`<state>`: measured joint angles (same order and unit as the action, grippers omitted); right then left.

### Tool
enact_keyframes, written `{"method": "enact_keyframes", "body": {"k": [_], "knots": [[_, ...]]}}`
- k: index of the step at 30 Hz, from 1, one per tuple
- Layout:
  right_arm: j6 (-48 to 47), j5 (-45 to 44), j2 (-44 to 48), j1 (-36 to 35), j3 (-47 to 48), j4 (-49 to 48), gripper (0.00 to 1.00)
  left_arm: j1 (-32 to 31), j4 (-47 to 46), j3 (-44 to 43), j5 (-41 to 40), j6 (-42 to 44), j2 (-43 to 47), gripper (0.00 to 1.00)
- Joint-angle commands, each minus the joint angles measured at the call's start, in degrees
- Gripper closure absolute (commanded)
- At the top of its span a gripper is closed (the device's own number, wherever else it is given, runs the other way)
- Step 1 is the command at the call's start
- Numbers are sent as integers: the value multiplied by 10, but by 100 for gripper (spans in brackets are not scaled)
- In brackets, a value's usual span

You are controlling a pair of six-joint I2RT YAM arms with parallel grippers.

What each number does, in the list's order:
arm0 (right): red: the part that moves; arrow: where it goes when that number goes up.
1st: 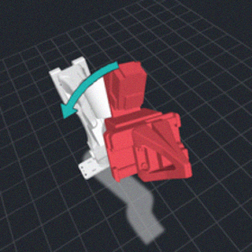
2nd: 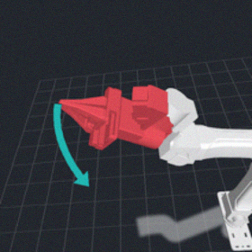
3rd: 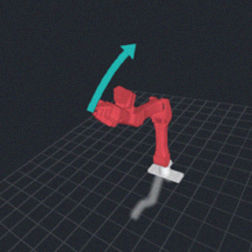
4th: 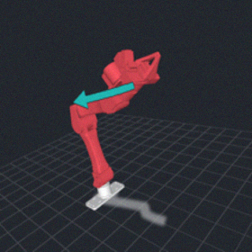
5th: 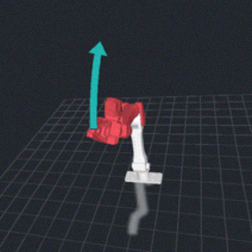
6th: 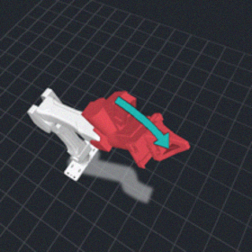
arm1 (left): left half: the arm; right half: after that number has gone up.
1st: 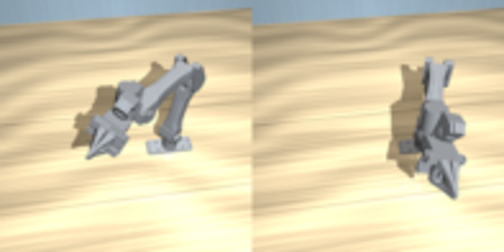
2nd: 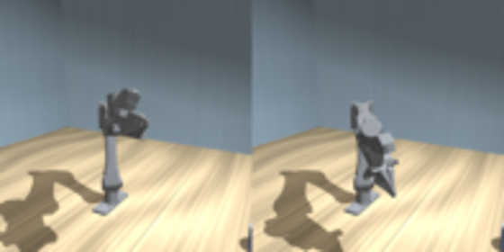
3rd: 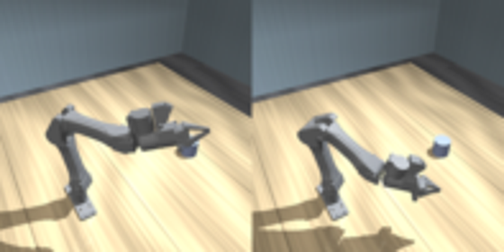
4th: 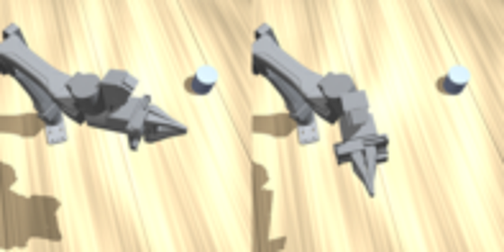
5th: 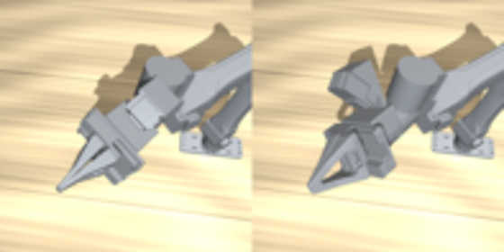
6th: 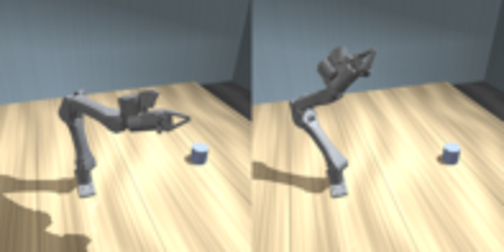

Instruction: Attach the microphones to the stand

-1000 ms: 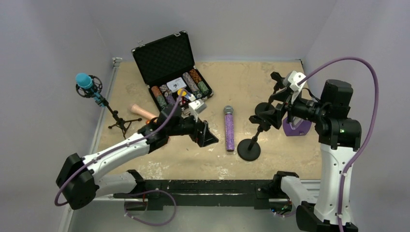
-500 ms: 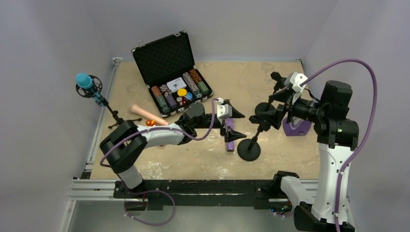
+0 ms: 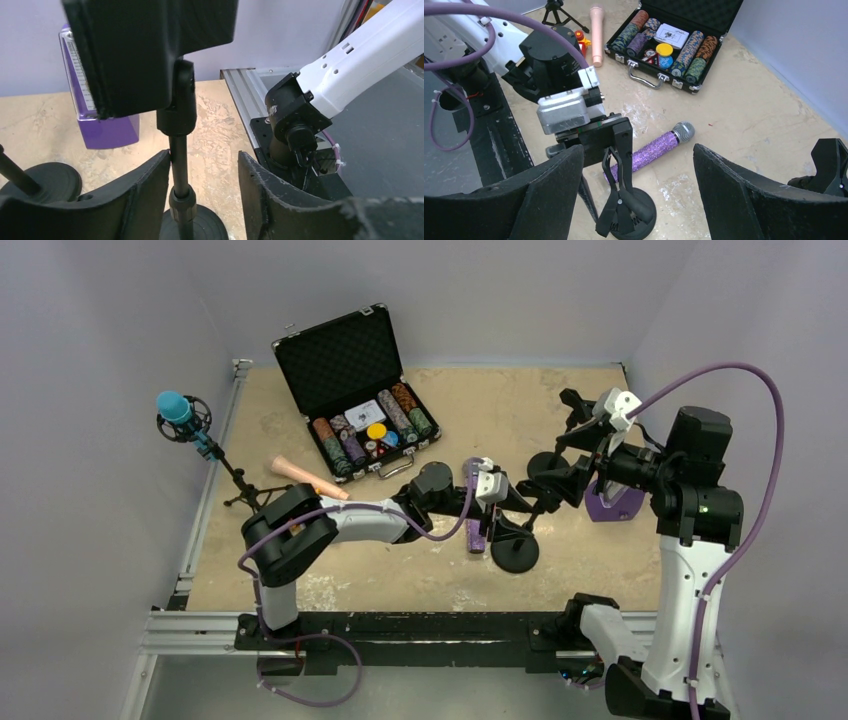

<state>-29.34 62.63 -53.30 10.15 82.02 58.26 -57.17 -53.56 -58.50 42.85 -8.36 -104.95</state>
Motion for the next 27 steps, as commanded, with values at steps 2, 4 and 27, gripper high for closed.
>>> {"method": "enact_keyframes", "body": {"k": [2, 4, 27], "knots": [[6, 24, -3, 6, 0, -11, 17, -9, -26, -45, -4, -1, -25, 54], [5, 27, -2, 5, -2, -10, 17, -11, -18, -57, -6, -2, -35, 58], [-6, 42, 5, 11, -8, -2, 17, 52, 53, 25, -47, 69, 42, 100]]}}
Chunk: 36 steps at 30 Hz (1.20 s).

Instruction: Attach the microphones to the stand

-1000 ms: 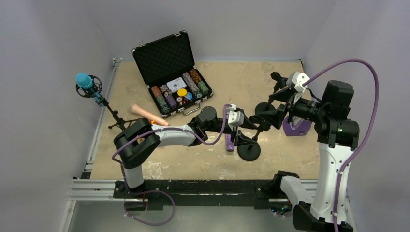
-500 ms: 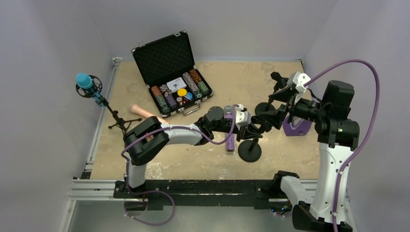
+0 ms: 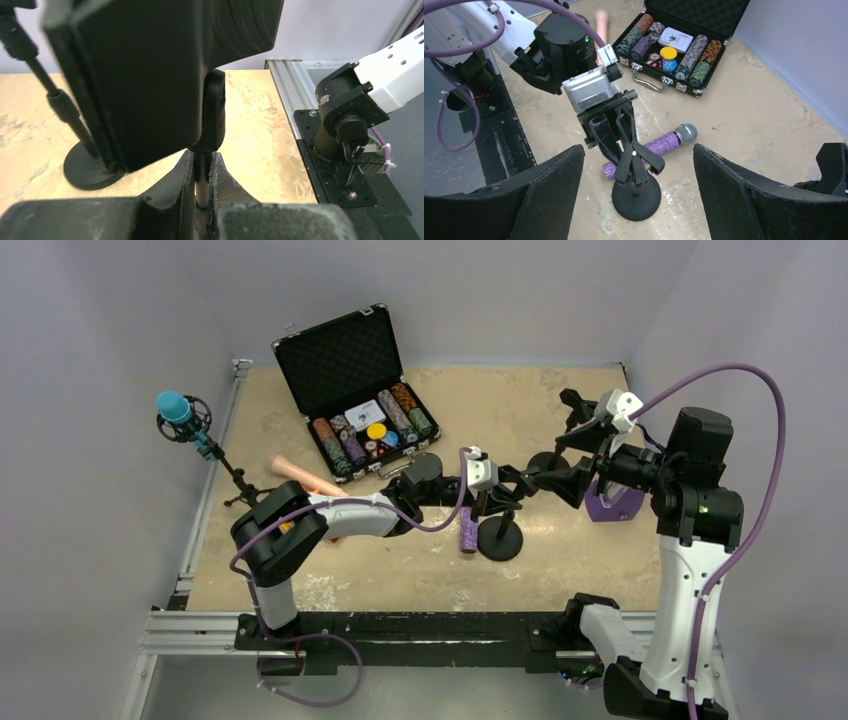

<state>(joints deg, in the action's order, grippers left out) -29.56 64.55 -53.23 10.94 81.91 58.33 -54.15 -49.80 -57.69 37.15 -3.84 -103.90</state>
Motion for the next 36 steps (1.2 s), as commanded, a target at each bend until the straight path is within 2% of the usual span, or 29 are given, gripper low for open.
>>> {"method": "enact_keyframes", "body": {"k": [1, 17, 20, 24, 28, 36], "knots": [[-4, 24, 4, 4, -8, -2, 17, 25, 22, 19, 12, 25, 35, 100], [-35, 36, -9, 4, -18, 22, 17, 60, 98, 60, -3, 35, 88, 98], [-44, 37, -12, 3, -19, 28, 17, 64, 100, 62, -8, 23, 95, 85], [-58, 33, -14, 3, -23, 38, 17, 64, 98, 76, -26, 4, 115, 54], [-70, 30, -14, 3, -29, 43, 17, 64, 86, 103, -39, -13, 152, 33], [-101, 34, -10, 3, -50, 50, 18, 64, 146, 178, -110, -25, 265, 17]]}}
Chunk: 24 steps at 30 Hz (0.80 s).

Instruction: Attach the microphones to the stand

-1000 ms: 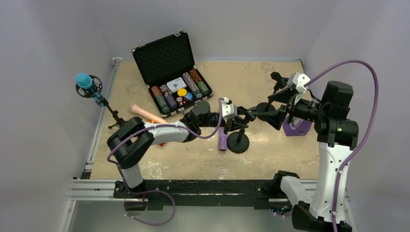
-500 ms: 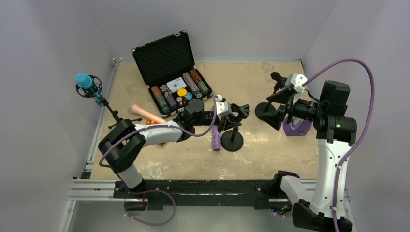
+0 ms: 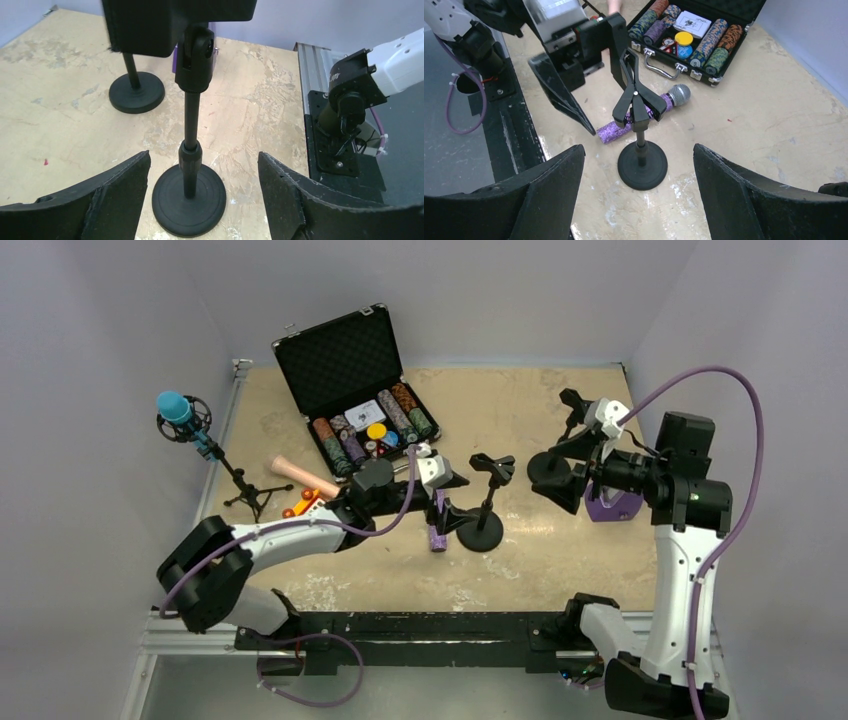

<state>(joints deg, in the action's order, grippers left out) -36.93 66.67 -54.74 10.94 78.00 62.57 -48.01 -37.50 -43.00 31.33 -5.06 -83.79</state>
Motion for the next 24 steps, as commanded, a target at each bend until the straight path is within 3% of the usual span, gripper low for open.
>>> {"method": "enact_keyframes", "body": {"k": [1, 7, 13, 16, 24], "knots": [[-31, 12, 7, 2, -15, 7, 18, 3, 43, 41, -71, -17, 80, 15], [-44, 5, 31, 3, -56, -16, 17, 4, 209, 58, -241, -109, 165, 3], [20, -27, 79, 3, -128, -107, 17, 4, 410, 3, -407, -259, 170, 1], [52, -49, 101, 3, -162, -147, 17, 4, 494, -66, -396, -307, 115, 0], [85, -89, 114, 7, -187, -174, 17, 1, 581, -207, -371, -373, -69, 8]]}}
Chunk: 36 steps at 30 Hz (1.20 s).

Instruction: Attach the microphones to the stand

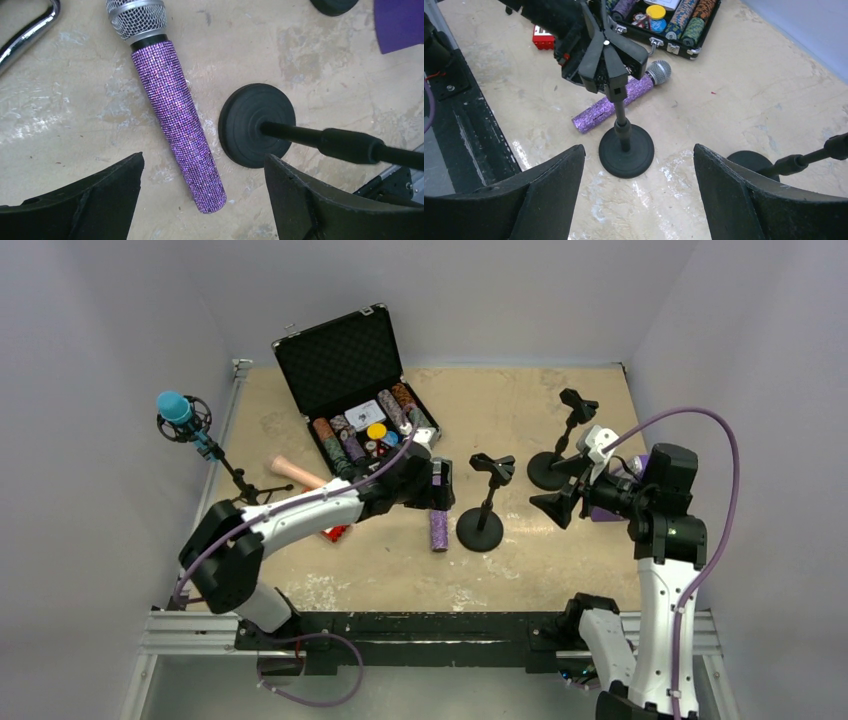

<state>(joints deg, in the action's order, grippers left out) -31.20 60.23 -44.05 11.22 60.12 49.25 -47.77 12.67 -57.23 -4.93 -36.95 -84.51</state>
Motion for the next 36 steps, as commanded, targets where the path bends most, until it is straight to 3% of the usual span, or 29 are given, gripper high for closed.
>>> {"method": "enact_keyframes", "body": {"k": [1, 7, 15, 20, 23, 26, 27, 36], "knots": [[30, -22, 6, 4, -12, -44, 16, -1, 92, -81, -12, -56, -82, 9], [33, -8, 3, 5, -28, -56, 16, -2, 129, -141, -35, -51, -173, 12], [37, 4, 0, 5, -32, -61, 16, 0, 218, -255, -68, -38, -291, 32], [37, 5, 1, 5, -31, -60, 16, 0, 228, -265, -66, -40, -319, 45], [36, 7, 1, 5, -30, -59, 16, -1, 225, -259, -63, -35, -316, 61], [28, 8, 0, 5, -21, -47, 16, 0, 212, -240, -58, -16, -287, 93], [22, 7, 1, 5, -17, -39, 16, 0, 201, -227, -56, -10, -267, 98], [-43, -3, -17, 5, 66, 67, 17, 0, 29, 32, -16, 60, 60, 100]]}}
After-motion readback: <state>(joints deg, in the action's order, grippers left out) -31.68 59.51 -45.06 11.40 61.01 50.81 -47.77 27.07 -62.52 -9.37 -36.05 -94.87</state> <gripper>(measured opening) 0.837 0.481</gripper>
